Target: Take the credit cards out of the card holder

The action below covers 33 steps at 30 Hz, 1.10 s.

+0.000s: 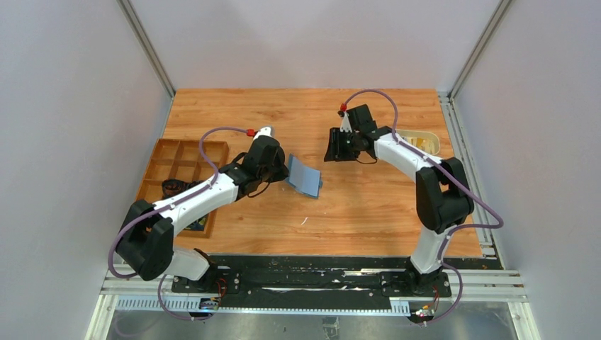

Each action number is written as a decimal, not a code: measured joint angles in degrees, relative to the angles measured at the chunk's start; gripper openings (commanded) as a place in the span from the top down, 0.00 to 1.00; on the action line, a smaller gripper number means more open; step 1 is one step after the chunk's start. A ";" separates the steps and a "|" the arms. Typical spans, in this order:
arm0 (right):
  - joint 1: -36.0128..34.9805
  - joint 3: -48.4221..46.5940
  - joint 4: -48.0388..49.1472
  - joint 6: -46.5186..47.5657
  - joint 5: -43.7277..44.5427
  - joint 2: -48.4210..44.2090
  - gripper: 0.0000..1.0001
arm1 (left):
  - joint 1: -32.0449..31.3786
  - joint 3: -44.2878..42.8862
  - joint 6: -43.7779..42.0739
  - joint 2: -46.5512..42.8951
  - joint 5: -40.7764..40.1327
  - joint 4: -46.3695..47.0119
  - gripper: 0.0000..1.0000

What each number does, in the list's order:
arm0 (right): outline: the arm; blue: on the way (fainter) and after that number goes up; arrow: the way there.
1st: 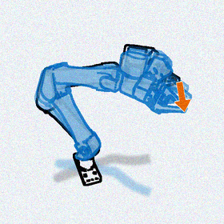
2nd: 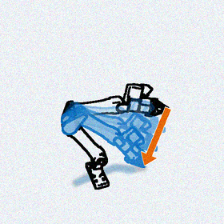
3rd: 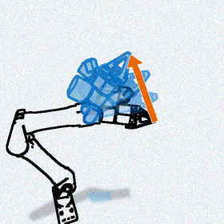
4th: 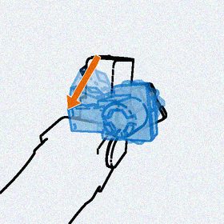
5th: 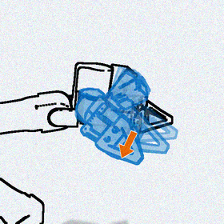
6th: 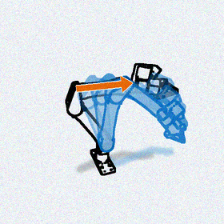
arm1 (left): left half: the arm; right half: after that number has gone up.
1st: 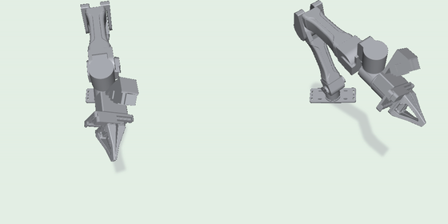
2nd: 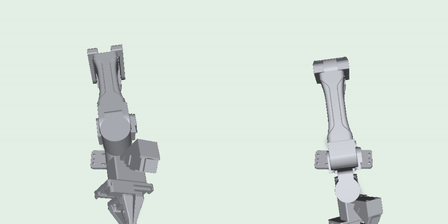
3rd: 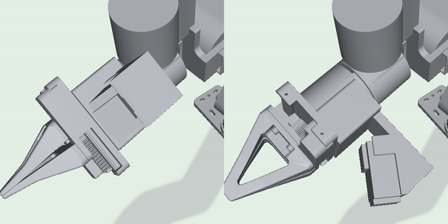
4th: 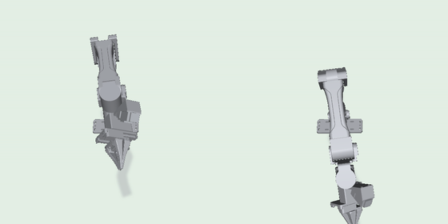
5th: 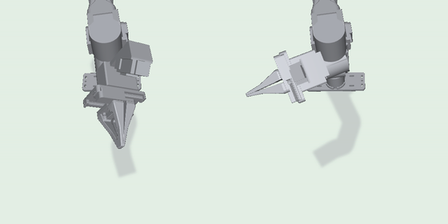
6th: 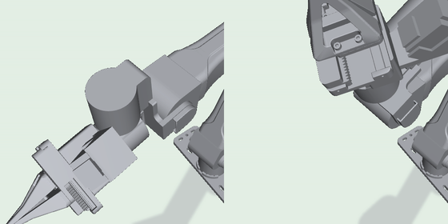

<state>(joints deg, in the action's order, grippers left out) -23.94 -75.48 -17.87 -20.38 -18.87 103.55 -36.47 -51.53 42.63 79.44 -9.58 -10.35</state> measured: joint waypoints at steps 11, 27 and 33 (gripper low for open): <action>-0.66 2.86 7.65 -0.96 -4.00 -7.58 0.42 | 0.00 -1.31 -1.05 -0.02 0.39 -4.00 1.00; -2.32 2.82 12.07 3.67 -9.90 -7.30 0.34 | -0.02 -17.22 -12.96 -3.80 3.28 -15.39 1.00; -0.94 2.82 11.89 12.72 -13.55 -8.52 0.31 | -0.02 -21.38 -19.28 -3.19 5.95 -20.50 1.00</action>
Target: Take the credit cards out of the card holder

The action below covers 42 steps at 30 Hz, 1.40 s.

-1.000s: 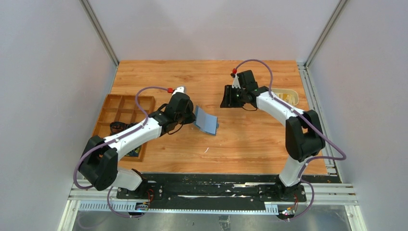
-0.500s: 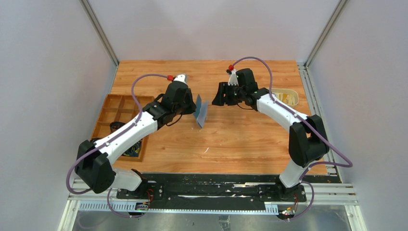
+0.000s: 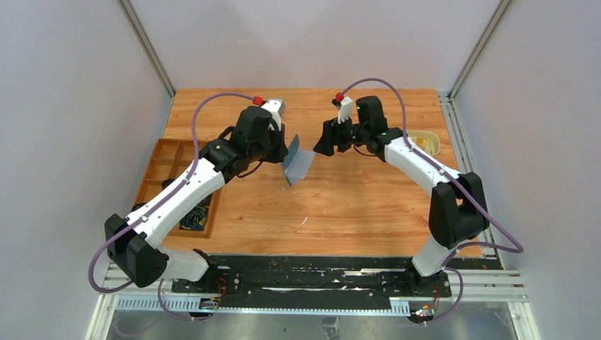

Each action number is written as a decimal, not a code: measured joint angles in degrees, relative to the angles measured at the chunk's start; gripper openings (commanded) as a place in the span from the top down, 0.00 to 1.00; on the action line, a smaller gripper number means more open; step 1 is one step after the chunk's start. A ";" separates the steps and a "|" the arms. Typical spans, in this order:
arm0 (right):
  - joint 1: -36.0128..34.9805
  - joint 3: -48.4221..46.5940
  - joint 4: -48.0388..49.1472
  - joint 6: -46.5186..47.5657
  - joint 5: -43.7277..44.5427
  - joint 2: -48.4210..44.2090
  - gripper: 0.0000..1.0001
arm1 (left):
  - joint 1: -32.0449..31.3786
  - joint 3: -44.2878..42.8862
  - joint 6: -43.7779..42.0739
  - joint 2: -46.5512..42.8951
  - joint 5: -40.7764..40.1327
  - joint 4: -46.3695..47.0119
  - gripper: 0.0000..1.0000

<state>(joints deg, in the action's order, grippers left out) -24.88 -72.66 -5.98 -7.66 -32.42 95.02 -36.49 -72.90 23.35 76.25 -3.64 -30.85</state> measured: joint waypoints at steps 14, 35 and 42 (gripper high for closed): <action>9.66 -1.31 -2.19 11.10 -27.93 -2.51 0.29 | 4.85 -9.51 -9.73 2.73 16.41 -7.41 1.00; 3.61 0.94 4.02 13.29 -29.70 -3.30 0.29 | 4.85 -16.55 -12.46 5.22 30.93 -11.17 1.00; 2.36 1.29 4.02 14.08 -33.68 -2.71 0.36 | 4.85 -16.87 -12.46 5.77 31.54 -11.41 1.00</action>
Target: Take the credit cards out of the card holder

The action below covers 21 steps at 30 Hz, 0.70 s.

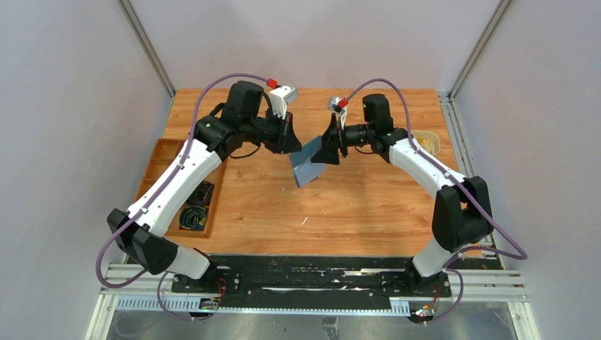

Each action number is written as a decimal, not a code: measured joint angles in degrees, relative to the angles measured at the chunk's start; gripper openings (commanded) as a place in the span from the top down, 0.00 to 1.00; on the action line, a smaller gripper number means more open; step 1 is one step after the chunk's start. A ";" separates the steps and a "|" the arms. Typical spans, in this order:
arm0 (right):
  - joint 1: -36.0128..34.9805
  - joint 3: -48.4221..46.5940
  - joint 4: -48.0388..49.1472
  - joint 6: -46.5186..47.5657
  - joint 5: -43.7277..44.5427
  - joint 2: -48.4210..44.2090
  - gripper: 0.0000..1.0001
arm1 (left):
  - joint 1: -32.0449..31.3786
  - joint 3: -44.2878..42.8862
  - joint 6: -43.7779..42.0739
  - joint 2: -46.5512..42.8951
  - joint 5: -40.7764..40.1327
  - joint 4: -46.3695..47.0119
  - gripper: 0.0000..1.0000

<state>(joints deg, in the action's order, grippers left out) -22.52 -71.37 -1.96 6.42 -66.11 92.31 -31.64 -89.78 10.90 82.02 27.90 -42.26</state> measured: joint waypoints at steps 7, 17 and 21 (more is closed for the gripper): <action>-0.39 0.00 -2.12 0.70 -3.13 1.90 0.95 | 0.00 -0.33 0.00 0.00 -0.59 -0.07 1.00; -0.39 -0.02 -5.77 1.11 -6.16 2.38 1.00 | 0.02 -0.33 -0.52 0.22 -1.97 -0.33 0.59; -0.39 -0.13 -6.75 1.14 -6.67 2.38 1.00 | 0.02 -0.33 -1.53 0.55 -1.27 -0.31 0.57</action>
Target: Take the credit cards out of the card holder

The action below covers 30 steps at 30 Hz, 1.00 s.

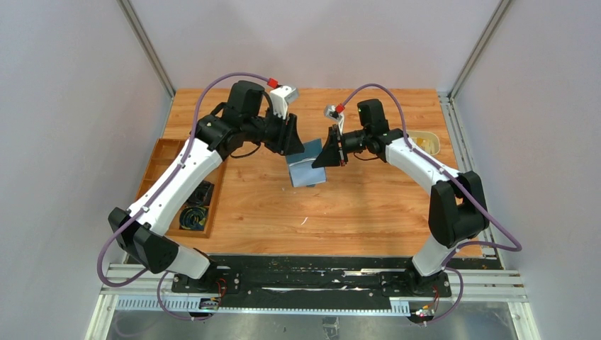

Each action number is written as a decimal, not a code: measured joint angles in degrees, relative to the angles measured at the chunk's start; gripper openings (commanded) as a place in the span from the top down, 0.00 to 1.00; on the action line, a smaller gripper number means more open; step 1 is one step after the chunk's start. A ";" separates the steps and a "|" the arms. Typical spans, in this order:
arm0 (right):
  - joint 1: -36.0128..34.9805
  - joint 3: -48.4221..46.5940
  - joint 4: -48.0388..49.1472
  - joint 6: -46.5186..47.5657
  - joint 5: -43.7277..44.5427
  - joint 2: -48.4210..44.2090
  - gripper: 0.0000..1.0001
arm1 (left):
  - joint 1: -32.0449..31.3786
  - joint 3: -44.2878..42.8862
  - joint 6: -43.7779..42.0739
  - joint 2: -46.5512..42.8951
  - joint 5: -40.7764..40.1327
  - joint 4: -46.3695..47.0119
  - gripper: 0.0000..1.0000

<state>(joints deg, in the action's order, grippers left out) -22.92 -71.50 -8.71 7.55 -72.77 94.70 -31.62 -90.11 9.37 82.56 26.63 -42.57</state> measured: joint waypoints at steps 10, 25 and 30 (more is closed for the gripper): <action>-0.09 -0.33 -2.01 0.00 -0.37 0.00 1.00 | 0.00 0.92 -2.10 0.72 0.33 0.57 0.59; -0.46 -3.39 -3.67 1.27 -2.86 1.70 1.00 | 0.00 2.58 -3.63 3.76 1.07 -0.07 0.66; -0.48 -4.02 -4.98 2.05 -2.95 2.56 1.00 | 0.00 2.12 -3.61 3.74 1.07 0.00 0.65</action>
<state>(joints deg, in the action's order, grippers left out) -23.40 -75.53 -13.69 9.61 -75.72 97.25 -31.62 -87.99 5.76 86.30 27.70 -42.57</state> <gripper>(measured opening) 0.033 0.348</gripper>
